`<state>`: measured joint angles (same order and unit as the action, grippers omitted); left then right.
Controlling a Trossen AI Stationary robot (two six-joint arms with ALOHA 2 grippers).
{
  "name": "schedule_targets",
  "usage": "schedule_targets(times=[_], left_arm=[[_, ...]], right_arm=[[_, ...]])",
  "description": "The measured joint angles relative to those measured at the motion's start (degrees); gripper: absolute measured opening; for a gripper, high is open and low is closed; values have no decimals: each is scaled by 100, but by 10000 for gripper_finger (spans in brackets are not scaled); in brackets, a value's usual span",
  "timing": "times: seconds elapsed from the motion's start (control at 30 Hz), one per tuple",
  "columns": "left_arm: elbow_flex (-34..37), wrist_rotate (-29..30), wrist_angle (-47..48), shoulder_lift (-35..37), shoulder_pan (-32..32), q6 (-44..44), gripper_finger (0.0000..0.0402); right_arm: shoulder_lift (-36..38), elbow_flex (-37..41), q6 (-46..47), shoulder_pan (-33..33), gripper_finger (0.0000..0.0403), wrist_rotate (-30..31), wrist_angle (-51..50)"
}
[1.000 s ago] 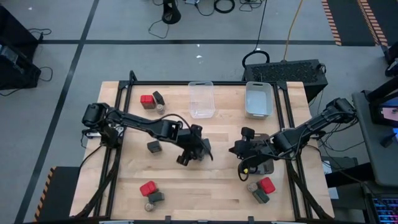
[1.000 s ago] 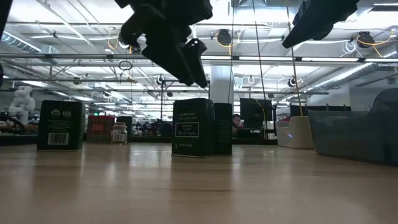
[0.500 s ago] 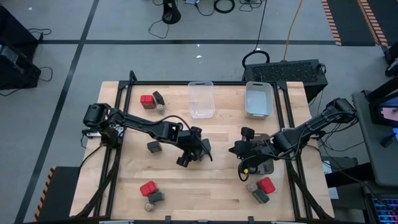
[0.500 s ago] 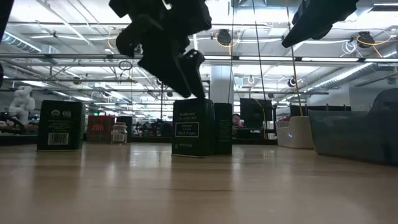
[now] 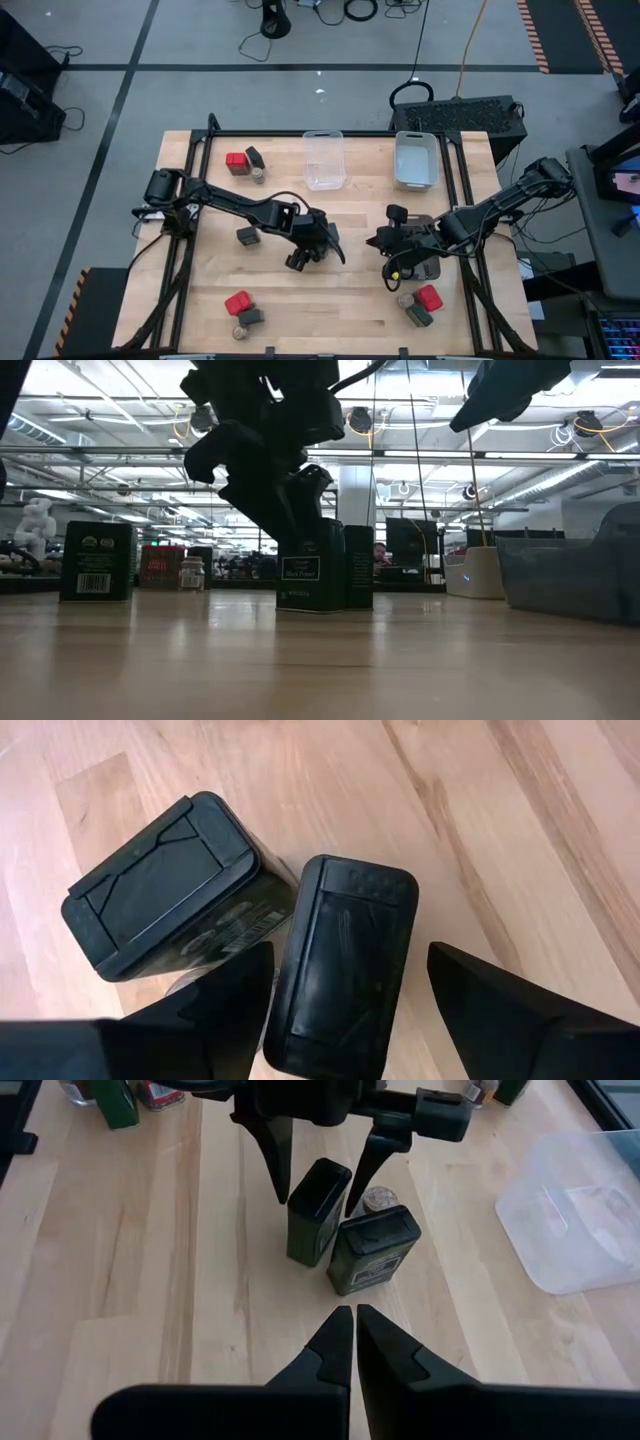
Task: Sort spices by type
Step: Put the black seasoning can into the transparent bin
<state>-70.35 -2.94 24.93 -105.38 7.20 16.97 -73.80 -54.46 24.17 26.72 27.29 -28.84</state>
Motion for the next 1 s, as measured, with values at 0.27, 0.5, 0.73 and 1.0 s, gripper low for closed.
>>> schedule_targets(times=[0.27,0.5,0.73,1.0], left_arm=[[-2,2,6,11,0,0,222],[-4,4,15,13,-15,-4,138],[-236,12,662,17,-15,-14,132],[-634,417,1584,512,-160,33,137]], right_arm=[[0,0,1,-2,0,0,0],[-2,0,-1,-2,0,0,0],[-2,0,1,0,0,0,35],[-2,0,1,0,0,-7,33]])
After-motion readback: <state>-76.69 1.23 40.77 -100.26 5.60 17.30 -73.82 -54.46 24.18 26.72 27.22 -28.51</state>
